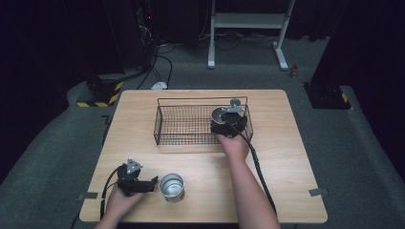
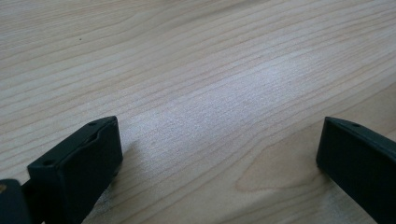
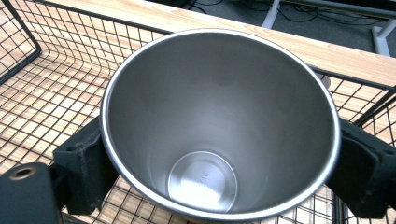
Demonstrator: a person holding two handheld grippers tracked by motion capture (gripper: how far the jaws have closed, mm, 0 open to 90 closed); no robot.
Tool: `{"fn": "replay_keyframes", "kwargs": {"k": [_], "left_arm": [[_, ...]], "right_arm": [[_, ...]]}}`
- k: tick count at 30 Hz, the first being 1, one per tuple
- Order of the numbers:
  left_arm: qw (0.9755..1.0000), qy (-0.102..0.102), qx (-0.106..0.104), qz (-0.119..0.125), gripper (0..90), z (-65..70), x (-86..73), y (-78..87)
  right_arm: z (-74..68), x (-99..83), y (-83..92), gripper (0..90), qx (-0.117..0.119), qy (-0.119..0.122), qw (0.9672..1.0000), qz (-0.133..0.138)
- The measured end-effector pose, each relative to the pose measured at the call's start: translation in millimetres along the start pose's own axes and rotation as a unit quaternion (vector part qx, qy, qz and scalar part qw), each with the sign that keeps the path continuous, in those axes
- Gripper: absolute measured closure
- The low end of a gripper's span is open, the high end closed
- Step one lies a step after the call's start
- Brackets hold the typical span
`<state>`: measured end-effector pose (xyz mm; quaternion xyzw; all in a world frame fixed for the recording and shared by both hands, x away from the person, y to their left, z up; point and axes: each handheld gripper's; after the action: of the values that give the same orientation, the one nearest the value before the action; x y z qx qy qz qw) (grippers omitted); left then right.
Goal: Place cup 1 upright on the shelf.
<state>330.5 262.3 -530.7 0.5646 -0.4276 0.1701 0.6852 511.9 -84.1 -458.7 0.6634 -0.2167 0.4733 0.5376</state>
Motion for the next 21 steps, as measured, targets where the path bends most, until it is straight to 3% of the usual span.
{"fn": "replay_keyframes", "kwargs": {"k": [21], "left_arm": [[1.0000, -0.001, 0.000, 0.000, 0.7, 0.0, 0.0, 0.0]], "right_arm": [[7.0, -4.5, 30.2, 8.8, 0.001, -0.006, 0.9998, 0.022]]}}
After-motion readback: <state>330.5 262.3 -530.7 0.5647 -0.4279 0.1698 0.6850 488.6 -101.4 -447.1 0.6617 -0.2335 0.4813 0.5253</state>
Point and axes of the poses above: each handheld gripper's, and its own axes: y roughly backward along the jaws, x roughly out of its top, z roughly to its right, and after that the axes turned 6 degrees about z, right-handed
